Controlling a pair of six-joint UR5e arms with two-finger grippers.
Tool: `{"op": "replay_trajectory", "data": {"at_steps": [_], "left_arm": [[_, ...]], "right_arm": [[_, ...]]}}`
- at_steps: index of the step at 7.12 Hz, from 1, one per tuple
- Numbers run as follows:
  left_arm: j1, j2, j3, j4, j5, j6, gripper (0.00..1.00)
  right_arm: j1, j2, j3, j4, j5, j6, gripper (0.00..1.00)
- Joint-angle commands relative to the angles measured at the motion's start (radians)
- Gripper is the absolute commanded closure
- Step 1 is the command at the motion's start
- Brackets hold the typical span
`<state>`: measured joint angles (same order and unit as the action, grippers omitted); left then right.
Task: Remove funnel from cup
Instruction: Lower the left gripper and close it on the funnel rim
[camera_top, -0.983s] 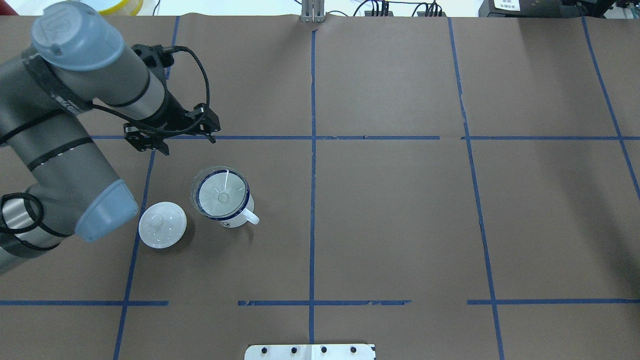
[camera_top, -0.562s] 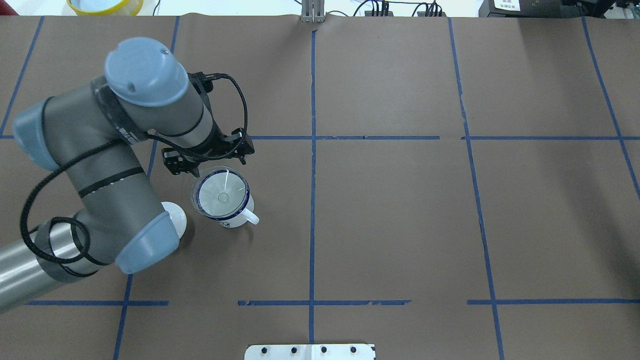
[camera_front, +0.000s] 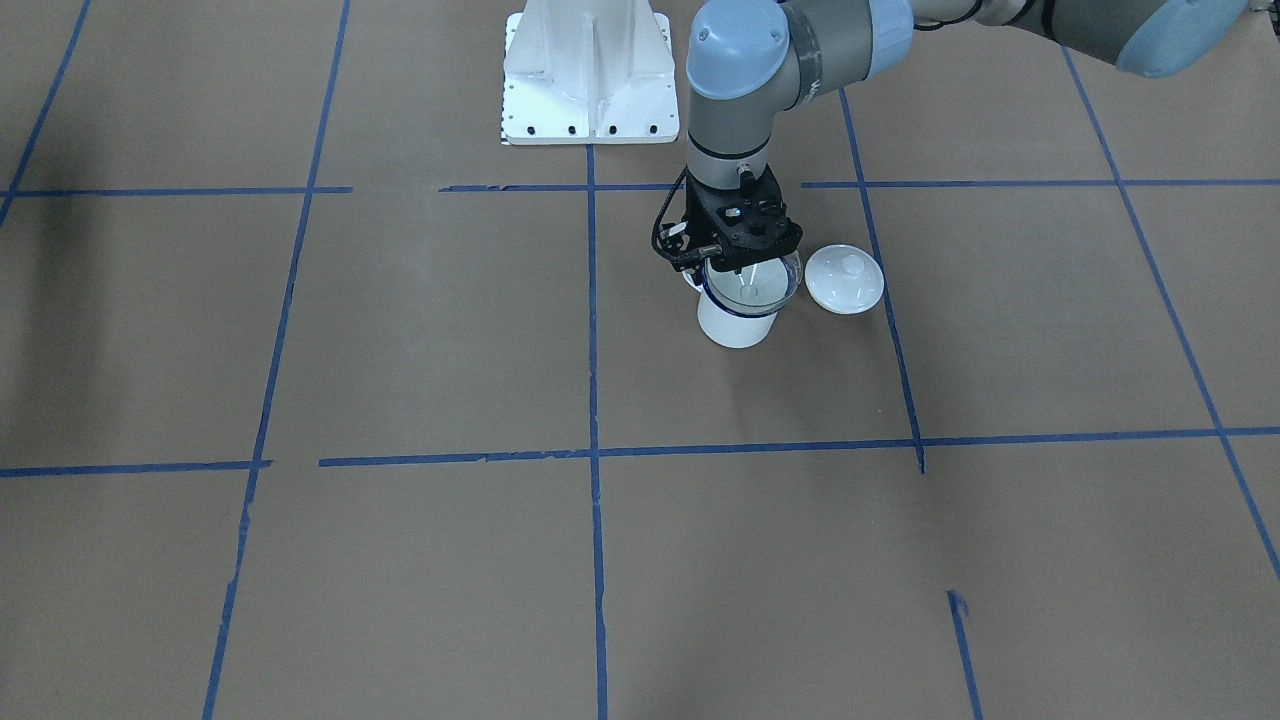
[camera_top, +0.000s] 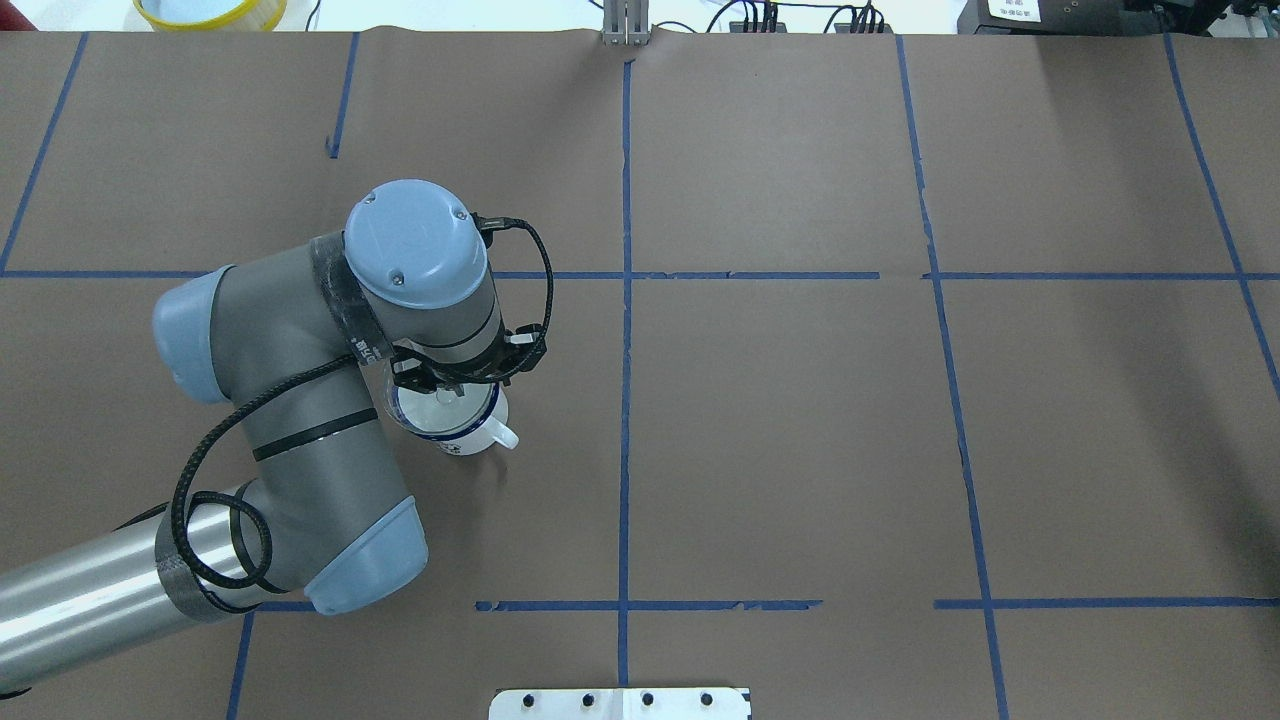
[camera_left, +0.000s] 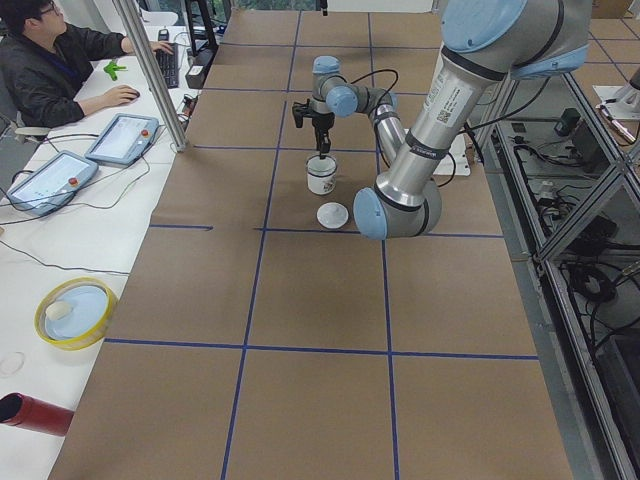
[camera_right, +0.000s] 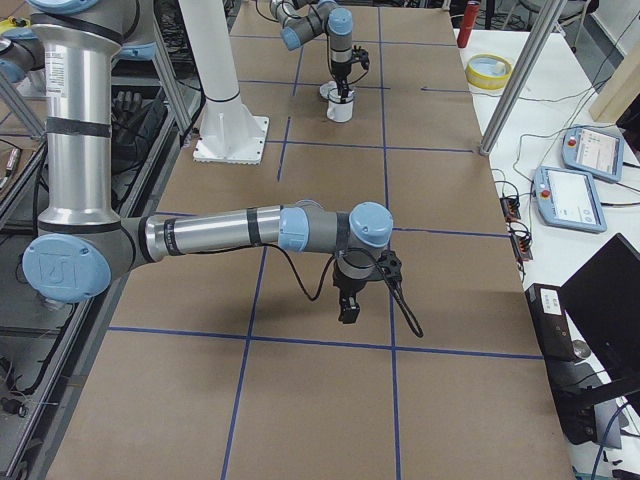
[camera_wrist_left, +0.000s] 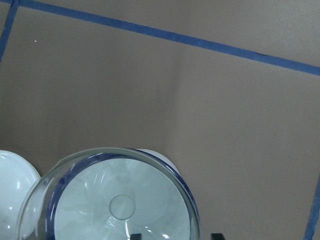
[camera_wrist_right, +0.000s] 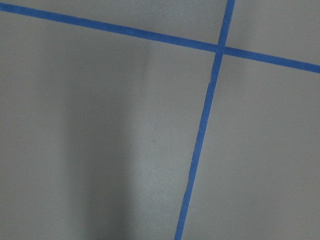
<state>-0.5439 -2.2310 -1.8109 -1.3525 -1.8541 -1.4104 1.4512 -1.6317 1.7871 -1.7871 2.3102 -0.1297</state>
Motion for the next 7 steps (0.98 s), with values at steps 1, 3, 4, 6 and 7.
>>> {"op": "replay_trajectory", "data": {"at_steps": [1, 3, 4, 6, 7], "left_arm": [[0.001, -0.004, -0.002, -0.001, 0.003, 0.002, 1.00], [0.001, -0.010, -0.019, 0.003, 0.006, 0.008, 1.00], [-0.001, -0.012, -0.042, 0.006, 0.006, 0.008, 1.00], [-0.034, -0.025, -0.169, 0.141, 0.006, 0.008, 1.00], [-0.119, -0.059, -0.186, 0.188, 0.004, 0.007, 1.00]], "right_arm": [[0.000, 0.000, 0.000, 0.000, 0.000, 0.001, 0.00], [0.000, 0.000, 0.000, 0.000, 0.000, -0.001, 0.00], [0.000, 0.000, 0.000, 0.000, 0.000, -0.001, 0.00], [0.000, 0.001, 0.000, 0.000, 0.000, -0.001, 0.00], [0.000, 0.000, 0.000, 0.000, 0.000, -0.001, 0.00]]}}
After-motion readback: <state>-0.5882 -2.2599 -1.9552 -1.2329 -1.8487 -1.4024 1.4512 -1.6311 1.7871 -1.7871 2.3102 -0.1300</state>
